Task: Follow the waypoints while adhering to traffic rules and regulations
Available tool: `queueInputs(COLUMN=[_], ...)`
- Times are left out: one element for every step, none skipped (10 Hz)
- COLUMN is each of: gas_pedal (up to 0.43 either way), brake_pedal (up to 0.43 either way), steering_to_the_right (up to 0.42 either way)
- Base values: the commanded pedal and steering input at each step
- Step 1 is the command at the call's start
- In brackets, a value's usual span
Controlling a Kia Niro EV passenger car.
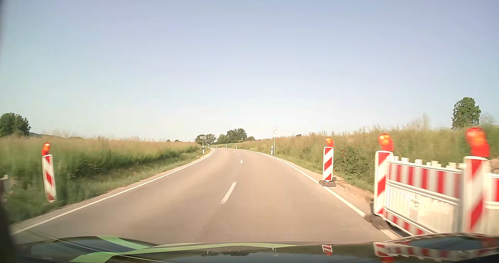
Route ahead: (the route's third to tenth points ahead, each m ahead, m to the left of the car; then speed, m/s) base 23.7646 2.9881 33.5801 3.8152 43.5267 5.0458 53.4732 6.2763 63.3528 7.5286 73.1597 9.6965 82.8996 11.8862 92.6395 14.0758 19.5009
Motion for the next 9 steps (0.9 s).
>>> queueInputs(gas_pedal=[0.22,0.22,0.22,0.22,0.209,0.197,0.197,0.197,0.197], brake_pedal=[0.0,0.0,0.0,0.0,0.0,0.0,0.0,0.0,0.0], steering_to_the_right=[-0.013,-0.014,-0.016,-0.017,-0.018,-0.021,-0.024,-0.026,-0.026])
